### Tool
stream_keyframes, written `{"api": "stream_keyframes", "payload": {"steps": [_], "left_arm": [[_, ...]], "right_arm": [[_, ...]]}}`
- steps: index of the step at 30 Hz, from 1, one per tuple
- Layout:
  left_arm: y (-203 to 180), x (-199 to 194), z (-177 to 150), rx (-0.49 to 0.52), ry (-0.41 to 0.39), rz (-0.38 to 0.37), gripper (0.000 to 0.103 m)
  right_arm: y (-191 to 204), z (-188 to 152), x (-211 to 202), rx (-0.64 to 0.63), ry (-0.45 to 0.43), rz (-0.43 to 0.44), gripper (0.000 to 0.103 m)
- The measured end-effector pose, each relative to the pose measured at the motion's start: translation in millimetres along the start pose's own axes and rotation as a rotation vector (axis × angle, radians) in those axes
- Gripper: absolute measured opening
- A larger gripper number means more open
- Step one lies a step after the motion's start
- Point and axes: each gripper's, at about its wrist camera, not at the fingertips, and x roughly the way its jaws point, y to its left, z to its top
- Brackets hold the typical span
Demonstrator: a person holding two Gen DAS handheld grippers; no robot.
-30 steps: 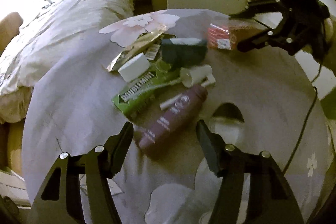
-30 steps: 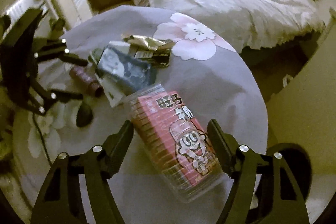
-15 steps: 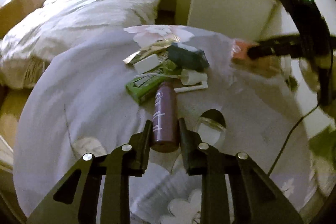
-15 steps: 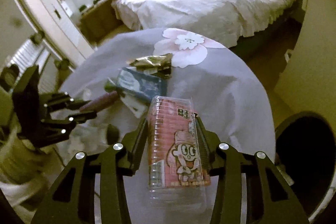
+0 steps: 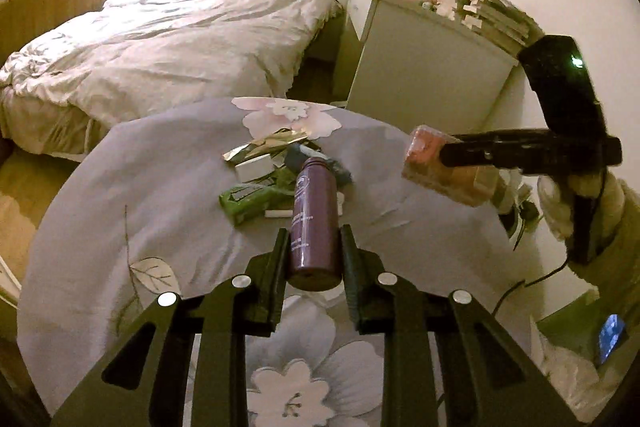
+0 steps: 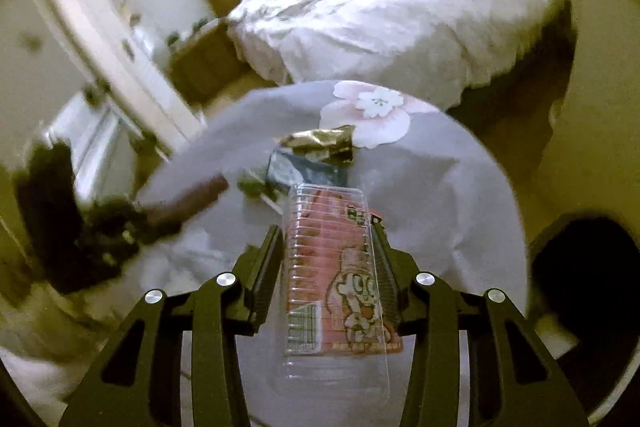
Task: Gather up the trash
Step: 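Carry the bottle and plastic tray to the bin and open both tools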
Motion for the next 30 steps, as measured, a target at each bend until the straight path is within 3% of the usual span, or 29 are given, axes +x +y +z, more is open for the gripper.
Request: {"api": "stream_keyframes", "payload": {"steps": [1,3,7,10,13,20,30], "left_arm": [[0,0,-1,-0.006,0.003,-0.003,0.025],[-1,2,-3,-0.015,0.007,-0.004,0.025],[-1,1,-7,-0.03,0.008,-0.009,0.025],[0,-6,-6,-0.037,-0.007,-0.015,0.025],[-2,-13,-1,-0.042,-0.024,-0.024,0.025],[-38,-3,23,-0.013,-0.055,-0.074,0.025],[-120,46,74,0.046,-0.072,-0.211,0.025]], "right_arm": [[-1,1,-3,0.03,-0.017,0.005,0.044],[11,2,-2,-0.07,-0.016,-0.138,0.044],[8,2,-3,-0.02,-0.019,-0.058,0.044],[-12,5,-13,0.128,-0.052,0.067,0.044],[-19,8,-28,0.165,-0.081,0.082,0.044],[-39,7,-70,0.187,-0.156,0.0,0.044],[-119,-10,-124,0.345,-0.268,-0.174,0.044]]}}
